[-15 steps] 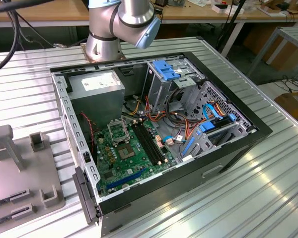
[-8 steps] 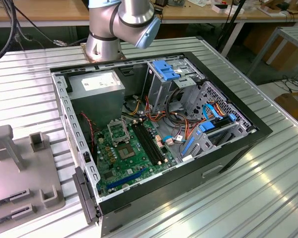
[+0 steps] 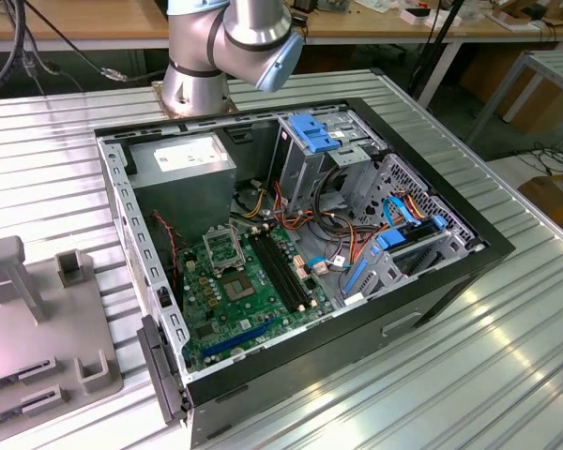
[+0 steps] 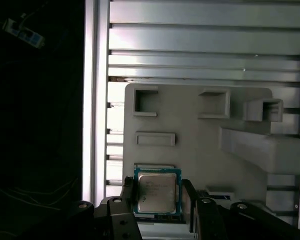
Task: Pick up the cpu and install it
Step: 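Pick up the cpu and move it towards the insertion slot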
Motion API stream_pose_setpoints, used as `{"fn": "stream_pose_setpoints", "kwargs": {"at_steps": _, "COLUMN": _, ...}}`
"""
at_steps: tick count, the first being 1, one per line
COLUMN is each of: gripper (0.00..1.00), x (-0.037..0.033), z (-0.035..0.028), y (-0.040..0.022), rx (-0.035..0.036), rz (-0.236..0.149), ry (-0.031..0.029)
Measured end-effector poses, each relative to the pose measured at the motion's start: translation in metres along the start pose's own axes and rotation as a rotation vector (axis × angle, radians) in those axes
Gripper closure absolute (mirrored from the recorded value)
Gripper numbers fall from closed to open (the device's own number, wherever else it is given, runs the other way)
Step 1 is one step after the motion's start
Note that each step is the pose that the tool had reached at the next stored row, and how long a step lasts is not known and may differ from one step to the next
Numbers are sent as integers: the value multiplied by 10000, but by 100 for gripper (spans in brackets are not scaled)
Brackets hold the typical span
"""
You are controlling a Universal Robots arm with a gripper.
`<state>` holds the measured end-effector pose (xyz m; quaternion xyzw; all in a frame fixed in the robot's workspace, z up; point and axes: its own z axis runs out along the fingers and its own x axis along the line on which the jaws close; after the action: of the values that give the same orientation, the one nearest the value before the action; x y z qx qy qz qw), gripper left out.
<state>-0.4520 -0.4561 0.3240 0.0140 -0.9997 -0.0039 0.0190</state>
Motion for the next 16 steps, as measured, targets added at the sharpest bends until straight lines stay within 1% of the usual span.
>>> {"fn": "stream_pose_setpoints", "kwargs": {"at_steps": 4, "gripper": 53, "x": 3, "z": -71, "y": 1, "rx": 0, "rz": 0, "ry": 0}}
{"fn": "stream_pose_setpoints", "kwargs": {"at_steps": 7, "gripper": 53, "x": 5, "z": -144, "y": 1, "rx": -1, "rz": 0, "ry": 0}}
{"fn": "stream_pose_setpoints", "kwargs": {"at_steps": 15, "gripper": 53, "x": 9, "z": -247, "y": 2, "rx": 0, "rz": 0, "ry": 0}}
{"fn": "stream_pose_setpoints", "kwargs": {"at_steps": 16, "gripper": 53, "x": 10, "z": -268, "y": 2, "rx": 0, "rz": 0, "ry": -1}}
